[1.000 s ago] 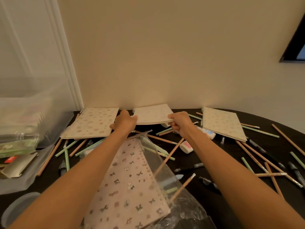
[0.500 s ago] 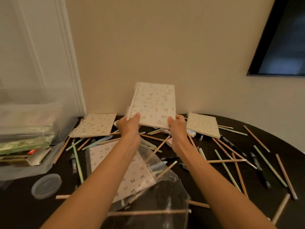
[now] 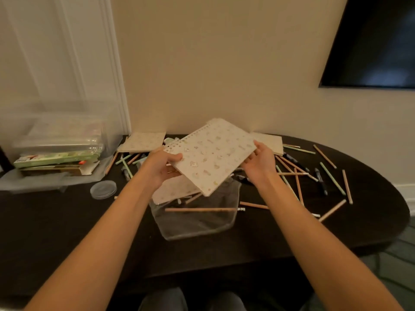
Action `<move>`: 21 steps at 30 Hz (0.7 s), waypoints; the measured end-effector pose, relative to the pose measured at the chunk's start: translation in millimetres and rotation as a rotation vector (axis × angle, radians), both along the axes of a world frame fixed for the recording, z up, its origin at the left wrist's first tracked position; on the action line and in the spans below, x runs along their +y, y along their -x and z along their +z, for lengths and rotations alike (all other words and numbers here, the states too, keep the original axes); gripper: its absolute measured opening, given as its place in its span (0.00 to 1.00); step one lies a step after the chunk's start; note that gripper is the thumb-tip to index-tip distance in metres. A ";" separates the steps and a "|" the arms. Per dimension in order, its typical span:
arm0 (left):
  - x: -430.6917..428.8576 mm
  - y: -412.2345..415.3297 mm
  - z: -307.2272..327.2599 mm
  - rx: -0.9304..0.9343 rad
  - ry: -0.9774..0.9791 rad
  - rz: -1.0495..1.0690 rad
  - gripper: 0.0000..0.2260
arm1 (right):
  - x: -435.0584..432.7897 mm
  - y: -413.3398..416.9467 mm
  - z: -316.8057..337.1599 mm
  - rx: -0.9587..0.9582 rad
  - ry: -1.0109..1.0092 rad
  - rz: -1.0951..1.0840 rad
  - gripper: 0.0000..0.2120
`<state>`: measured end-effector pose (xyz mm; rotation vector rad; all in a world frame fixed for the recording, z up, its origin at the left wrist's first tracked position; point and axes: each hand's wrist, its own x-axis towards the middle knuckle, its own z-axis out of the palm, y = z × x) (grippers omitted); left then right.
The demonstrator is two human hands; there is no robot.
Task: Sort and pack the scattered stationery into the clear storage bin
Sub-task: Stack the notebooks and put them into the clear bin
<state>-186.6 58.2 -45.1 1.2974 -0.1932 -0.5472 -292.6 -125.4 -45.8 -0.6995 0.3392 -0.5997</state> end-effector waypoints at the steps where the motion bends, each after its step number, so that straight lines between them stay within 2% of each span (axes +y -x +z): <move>1: 5.3 3.9 -3.0 -0.006 -0.022 -0.003 0.26 | -0.3 7.3 -3.0 0.006 -0.004 -0.025 0.13; 2: 7.9 5.2 -5.8 -0.016 -0.044 0.024 0.28 | -0.5 13.5 -5.4 0.014 0.001 -0.036 0.14; 5: 10.7 8.0 -5.6 -0.072 -0.087 0.171 0.21 | 0.5 33.0 -6.4 0.100 0.086 -0.033 0.08; 7: 10.6 7.6 -3.8 -0.115 -0.130 0.249 0.23 | -1.8 46.6 -4.2 0.174 0.191 0.046 0.09; 9: 8.8 11.0 0.4 -0.186 -0.191 0.233 0.25 | -0.7 60.2 3.7 0.274 0.320 0.195 0.13; 11: 5.2 17.8 5.6 -0.270 -0.275 0.158 0.19 | 2.9 69.5 14.7 0.398 0.447 0.268 0.12; 12: 3.3 21.8 6.8 -0.291 -0.301 0.136 0.13 | 4.1 73.3 18.3 0.409 0.460 0.245 0.12; 16: 2.0 31.7 1.0 -0.375 -0.333 0.069 0.12 | -5.7 81.8 14.6 0.296 0.286 0.064 0.23; 18: 5.7 25.9 -8.0 -0.584 -0.526 -0.101 0.17 | -13.6 83.4 3.6 0.268 0.192 0.006 0.25; 21: 10.7 21.7 -21.0 -0.849 -1.079 -0.588 0.34 | -20.8 88.6 -8.0 0.291 0.128 0.002 0.22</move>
